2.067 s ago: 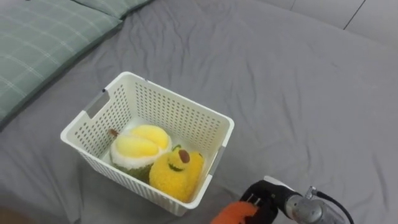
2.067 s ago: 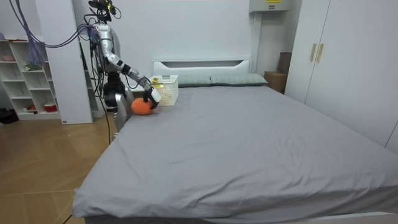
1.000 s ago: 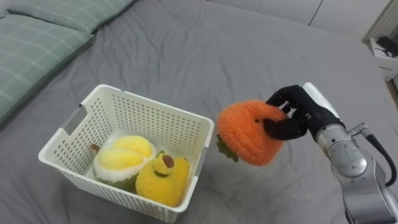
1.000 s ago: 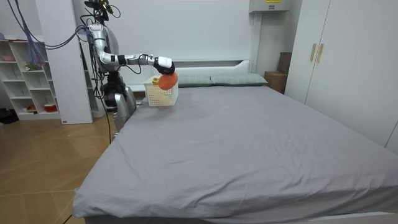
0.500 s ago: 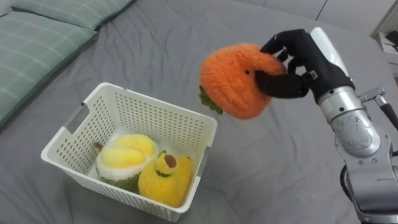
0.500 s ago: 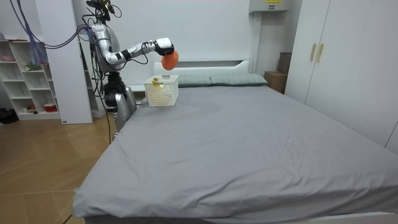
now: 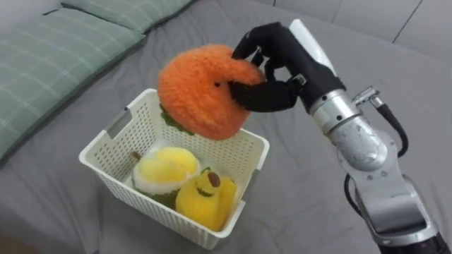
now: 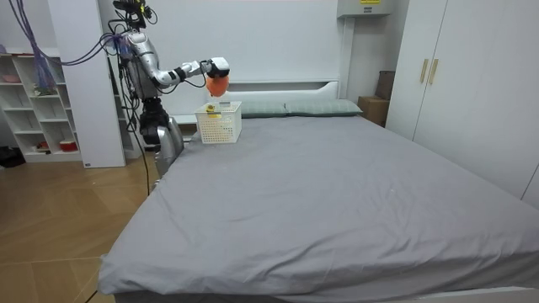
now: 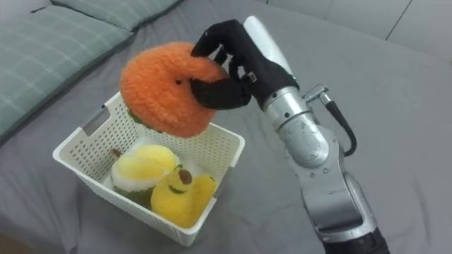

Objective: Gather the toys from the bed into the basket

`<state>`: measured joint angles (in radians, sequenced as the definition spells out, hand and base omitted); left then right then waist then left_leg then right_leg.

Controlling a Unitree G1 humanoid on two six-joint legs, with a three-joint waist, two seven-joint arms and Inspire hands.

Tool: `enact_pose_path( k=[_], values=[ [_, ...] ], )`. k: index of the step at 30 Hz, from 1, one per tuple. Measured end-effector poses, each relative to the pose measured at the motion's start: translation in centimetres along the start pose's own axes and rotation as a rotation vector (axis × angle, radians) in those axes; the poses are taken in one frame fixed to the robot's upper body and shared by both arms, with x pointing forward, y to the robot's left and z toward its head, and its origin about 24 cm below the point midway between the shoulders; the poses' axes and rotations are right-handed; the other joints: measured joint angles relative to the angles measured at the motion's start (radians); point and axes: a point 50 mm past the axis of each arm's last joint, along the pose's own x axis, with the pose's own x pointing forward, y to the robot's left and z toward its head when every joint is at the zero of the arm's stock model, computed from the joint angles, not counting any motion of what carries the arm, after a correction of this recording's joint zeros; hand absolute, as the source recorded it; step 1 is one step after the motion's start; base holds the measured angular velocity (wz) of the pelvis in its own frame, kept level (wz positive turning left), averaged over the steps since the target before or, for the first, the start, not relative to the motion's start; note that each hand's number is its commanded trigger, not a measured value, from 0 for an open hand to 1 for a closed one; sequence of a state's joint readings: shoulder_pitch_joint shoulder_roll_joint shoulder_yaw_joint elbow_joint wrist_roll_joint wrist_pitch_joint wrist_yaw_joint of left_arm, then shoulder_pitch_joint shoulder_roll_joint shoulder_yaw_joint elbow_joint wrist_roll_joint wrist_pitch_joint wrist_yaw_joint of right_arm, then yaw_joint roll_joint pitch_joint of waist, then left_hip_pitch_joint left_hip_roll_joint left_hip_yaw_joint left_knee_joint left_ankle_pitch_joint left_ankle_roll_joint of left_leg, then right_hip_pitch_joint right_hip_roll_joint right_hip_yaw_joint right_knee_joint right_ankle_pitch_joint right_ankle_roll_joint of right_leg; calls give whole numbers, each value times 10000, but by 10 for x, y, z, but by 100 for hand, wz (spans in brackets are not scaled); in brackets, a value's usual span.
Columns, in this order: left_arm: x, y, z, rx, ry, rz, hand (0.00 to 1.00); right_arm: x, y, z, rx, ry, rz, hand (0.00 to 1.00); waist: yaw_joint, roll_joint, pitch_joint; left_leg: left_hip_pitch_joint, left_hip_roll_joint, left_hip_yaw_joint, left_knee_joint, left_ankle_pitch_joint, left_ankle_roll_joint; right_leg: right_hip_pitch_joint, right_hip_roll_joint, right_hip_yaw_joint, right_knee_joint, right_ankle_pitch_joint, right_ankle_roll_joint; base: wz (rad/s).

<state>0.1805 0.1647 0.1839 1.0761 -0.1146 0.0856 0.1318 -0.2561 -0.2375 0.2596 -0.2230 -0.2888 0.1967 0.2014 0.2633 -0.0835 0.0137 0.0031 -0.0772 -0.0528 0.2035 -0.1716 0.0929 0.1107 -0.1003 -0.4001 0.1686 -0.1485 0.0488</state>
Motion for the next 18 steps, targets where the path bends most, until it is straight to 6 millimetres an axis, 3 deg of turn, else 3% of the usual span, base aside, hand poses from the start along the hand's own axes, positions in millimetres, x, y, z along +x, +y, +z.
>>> enact_pose_path(
  k=[2, 6, 18],
  values=[
    [0, 0, 1, -2, -42, -56, 0, 1, 2, -5, 35, 226, 78, 0, 144, -27, -12, -81, -36, -118, 6, 43, -1, -27, -18, -135, 0, 0, 1, 19],
    [0, 3, 0, 1, 36, 10, 0, 2, 8, -18, 102, 806, 306, 0, 468, -88, -11, -133, -50, -168, 12, 71, -10, -48, -19, -159, -3, -1, 1, 5],
    [0, 5, -1, -33, 174, 57, 0, 2, 19, -38, 286, 1674, 284, 0, 627, -213, 10, -186, -72, -283, 43, 95, -26, -47, -21, -201, 5, 0, 1, 2]
  ],
)
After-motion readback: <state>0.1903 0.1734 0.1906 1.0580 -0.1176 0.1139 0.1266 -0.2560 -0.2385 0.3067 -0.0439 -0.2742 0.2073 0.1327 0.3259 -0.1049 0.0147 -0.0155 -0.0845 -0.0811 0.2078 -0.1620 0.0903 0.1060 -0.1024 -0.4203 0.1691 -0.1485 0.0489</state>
